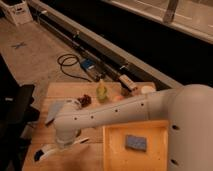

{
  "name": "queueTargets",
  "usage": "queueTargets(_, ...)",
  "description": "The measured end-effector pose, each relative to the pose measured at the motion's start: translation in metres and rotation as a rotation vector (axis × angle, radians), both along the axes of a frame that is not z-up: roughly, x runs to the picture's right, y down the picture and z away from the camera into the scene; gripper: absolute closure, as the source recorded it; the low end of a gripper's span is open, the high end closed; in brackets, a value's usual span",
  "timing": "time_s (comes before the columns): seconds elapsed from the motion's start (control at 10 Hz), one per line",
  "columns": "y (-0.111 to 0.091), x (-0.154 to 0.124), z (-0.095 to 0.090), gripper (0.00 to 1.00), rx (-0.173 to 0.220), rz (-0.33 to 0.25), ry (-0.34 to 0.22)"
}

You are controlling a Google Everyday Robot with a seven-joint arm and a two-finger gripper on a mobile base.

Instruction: Wipe table surface with brush

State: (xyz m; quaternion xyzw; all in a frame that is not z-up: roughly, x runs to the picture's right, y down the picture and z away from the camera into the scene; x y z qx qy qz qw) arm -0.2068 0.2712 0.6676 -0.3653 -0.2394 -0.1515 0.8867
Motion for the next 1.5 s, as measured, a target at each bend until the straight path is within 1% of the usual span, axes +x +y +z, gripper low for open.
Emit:
queueTargets(0.2,-0.014,-0.004,-0.014,1.0,0.013,-0.009,-0.014)
queueTargets(0.4,-0.014,-0.01,-0.013,1.0,0.016,-0.02,-0.021)
queueTargets(0.5,-0.009,-0.012,-0.005,1.0,0.016,-0.027,-0.019)
queueTargets(0.7,0.007,-0.014,0.019,1.0,0.009,-0.035,-0.008)
queueTargets(0.9,0.026,-0.016,0.048,1.0,-0.016,-0.046,0.009)
queueTargets(1.1,0.031,-0.011,0.059,1.0,-0.032,-0.04,0.026)
queueTargets(1.2,0.031,-0.007,0.061,1.0,-0.036,-0.033,0.036)
queueTargets(1.4,0.026,0.006,0.063,1.0,-0.032,-0.011,0.061)
queueTargets(1.5,0.02,0.013,0.065,1.0,-0.027,0.004,0.075)
